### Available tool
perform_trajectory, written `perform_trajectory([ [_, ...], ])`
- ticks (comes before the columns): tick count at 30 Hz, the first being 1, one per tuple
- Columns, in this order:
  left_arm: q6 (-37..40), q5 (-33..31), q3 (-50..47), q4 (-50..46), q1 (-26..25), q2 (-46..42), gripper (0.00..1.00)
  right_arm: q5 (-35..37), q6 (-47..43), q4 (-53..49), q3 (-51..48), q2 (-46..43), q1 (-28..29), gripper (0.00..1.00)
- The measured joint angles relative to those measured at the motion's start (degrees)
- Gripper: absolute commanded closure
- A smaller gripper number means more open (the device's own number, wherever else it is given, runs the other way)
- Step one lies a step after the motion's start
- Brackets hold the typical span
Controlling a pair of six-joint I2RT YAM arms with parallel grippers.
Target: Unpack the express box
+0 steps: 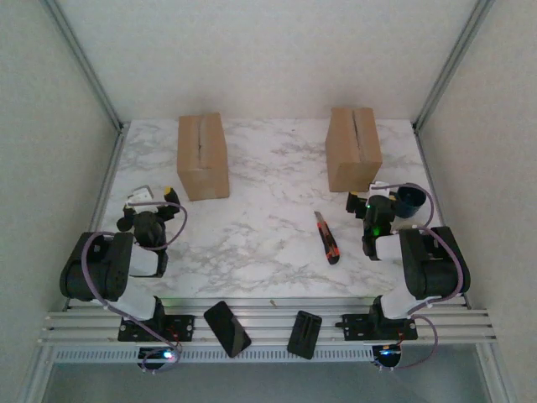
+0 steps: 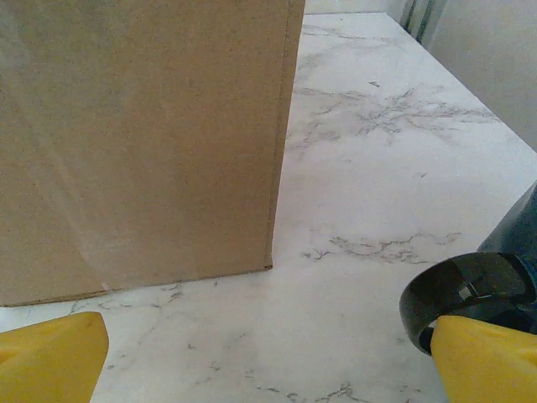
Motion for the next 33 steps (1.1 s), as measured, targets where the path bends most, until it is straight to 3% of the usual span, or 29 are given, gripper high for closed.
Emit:
perform_trajectory([
  [29,0.0,-0.1,0.0,0.0,0.0,-0.1,0.0,0.0,-0.1,-0.1,0.0,-0.1,0.0,0.01],
  [31,0.1,-2.1,0.4,-3.2,-0.9,-2.5,0.0,0.2,-0.7,-5.3,0.6,-3.1,0.9,0.01],
  [33,-0.5,-5.7,3.5,-13.6,-2.6,-9.6,0.0,0.2,-1.0,-18.5,4.7,-10.0,2.8,0.01],
])
